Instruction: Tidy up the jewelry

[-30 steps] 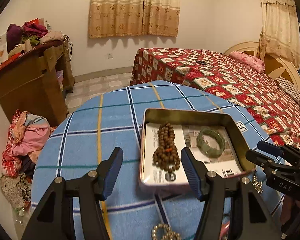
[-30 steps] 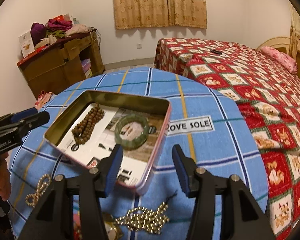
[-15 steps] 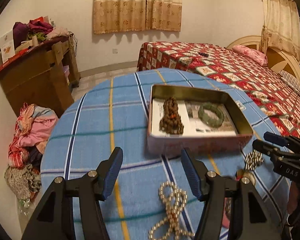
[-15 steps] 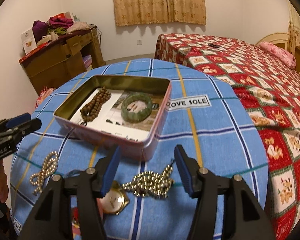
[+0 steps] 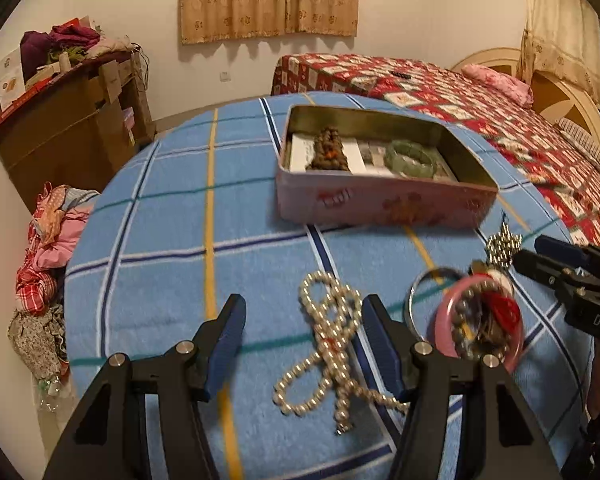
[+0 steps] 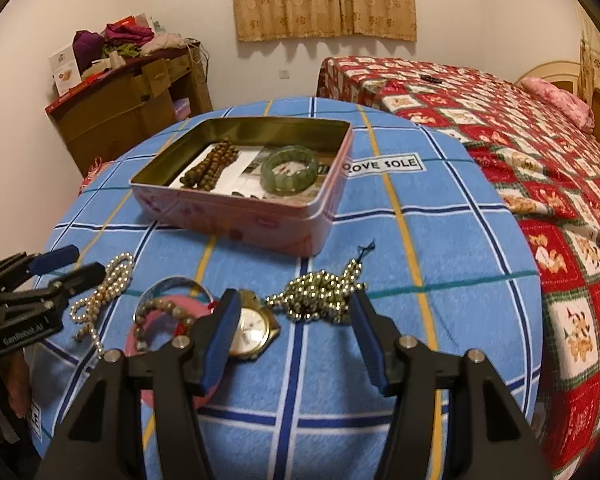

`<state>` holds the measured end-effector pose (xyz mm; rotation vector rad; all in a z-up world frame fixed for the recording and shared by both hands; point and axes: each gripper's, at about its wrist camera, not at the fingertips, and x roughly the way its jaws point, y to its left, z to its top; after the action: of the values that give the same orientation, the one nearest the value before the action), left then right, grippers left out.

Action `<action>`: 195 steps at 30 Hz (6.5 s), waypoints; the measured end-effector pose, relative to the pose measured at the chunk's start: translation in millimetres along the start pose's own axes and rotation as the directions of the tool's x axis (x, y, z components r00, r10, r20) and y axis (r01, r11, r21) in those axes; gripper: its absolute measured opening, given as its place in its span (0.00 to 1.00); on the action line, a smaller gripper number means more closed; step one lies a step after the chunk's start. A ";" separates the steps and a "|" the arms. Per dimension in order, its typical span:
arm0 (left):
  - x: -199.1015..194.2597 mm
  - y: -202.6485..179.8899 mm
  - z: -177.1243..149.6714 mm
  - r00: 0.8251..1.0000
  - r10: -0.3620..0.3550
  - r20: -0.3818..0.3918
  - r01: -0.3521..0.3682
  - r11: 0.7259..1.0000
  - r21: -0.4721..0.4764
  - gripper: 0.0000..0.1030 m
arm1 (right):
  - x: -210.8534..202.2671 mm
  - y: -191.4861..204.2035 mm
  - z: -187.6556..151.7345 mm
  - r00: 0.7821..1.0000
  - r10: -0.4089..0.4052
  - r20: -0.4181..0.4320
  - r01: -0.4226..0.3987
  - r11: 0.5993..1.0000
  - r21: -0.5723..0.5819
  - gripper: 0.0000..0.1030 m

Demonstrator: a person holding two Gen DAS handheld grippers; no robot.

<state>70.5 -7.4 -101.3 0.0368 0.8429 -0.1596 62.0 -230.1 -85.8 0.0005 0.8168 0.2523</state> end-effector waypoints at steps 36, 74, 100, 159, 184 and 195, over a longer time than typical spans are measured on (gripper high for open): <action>-17.4 -9.4 6.7 0.994 -0.082 0.075 0.080 0.996 0.034 0.00 | 5.5 -13.1 1.7 1.000 -0.003 -0.006 0.003 0.999 0.049 0.39; 5.2 -7.5 3.1 0.993 -0.116 -0.008 0.115 0.992 -0.049 0.01 | 26.7 -14.0 6.6 0.999 -0.019 -0.047 0.021 0.998 0.053 0.48; 2.5 2.7 4.3 1.000 0.000 0.007 0.001 0.997 -0.072 0.17 | 26.6 -11.1 5.5 0.999 -0.011 -0.046 0.014 0.999 0.051 0.48; -10.9 -1.6 8.6 0.987 -0.159 -0.007 0.159 0.987 -0.017 0.07 | 13.2 -11.8 9.5 0.999 0.051 0.018 -0.052 0.998 0.036 0.17; 6.6 -7.7 -5.8 0.996 -0.032 -0.087 0.038 0.997 0.072 0.14 | 20.2 -9.9 3.5 0.998 0.066 -0.015 -0.066 0.998 0.025 0.17; -30.2 6.7 25.4 0.994 -0.107 0.016 0.106 0.993 0.042 0.13 | 3.9 -15.7 15.1 0.997 0.065 0.034 -0.066 0.997 0.033 0.17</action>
<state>70.6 0.6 -62.1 0.0287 0.8239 -0.2773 79.0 -243.0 -79.7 0.0639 0.7888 0.2994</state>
